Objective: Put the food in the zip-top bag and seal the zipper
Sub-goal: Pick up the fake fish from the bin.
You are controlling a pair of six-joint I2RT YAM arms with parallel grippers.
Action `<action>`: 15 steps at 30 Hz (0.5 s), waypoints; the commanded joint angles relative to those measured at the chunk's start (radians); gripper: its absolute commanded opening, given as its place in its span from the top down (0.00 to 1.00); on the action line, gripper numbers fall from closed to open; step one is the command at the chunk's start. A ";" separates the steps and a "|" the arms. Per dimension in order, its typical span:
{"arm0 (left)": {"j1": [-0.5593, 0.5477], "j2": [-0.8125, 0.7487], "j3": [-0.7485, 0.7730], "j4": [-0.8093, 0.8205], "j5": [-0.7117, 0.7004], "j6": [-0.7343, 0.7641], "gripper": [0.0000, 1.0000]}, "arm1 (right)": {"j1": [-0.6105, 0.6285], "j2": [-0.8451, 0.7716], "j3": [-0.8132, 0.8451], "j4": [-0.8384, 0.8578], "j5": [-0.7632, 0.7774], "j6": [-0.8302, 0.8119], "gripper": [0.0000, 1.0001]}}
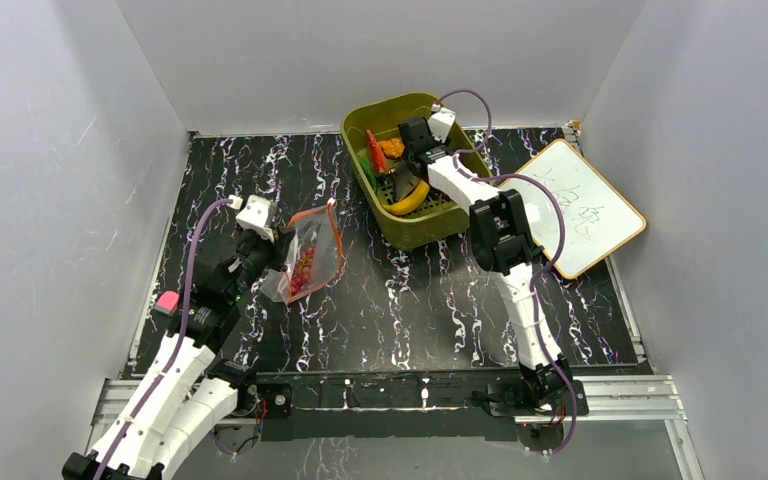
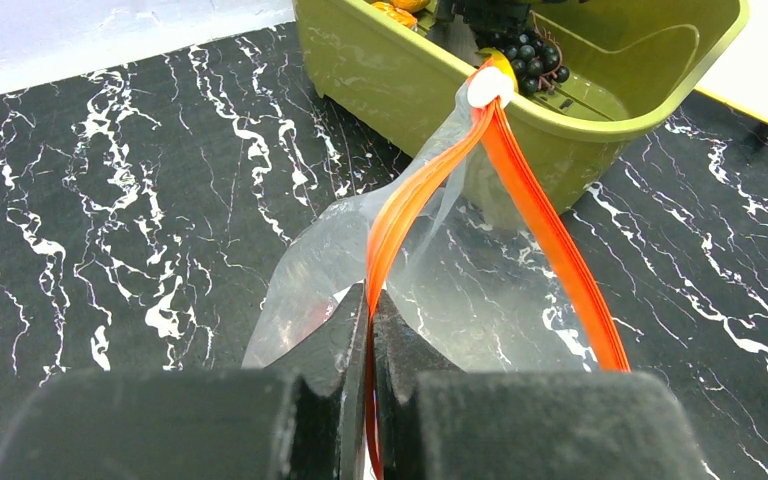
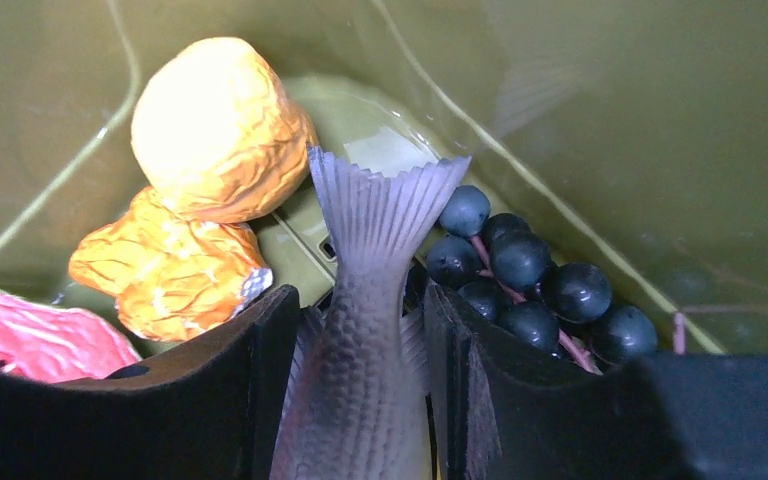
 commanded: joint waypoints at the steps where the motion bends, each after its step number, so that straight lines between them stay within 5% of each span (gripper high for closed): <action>1: 0.002 -0.021 -0.010 0.013 -0.001 0.018 1.00 | -0.010 0.025 0.052 0.033 -0.008 0.014 0.53; 4: 0.002 -0.027 -0.012 0.009 -0.005 0.021 1.00 | -0.012 0.026 0.053 0.039 -0.010 0.012 0.59; 10: 0.002 -0.029 -0.014 0.008 -0.018 0.023 1.00 | -0.013 0.003 0.046 0.077 -0.031 -0.051 0.95; 15: 0.002 -0.029 -0.013 0.009 -0.020 0.024 1.00 | -0.014 -0.076 -0.007 0.120 -0.074 -0.121 1.00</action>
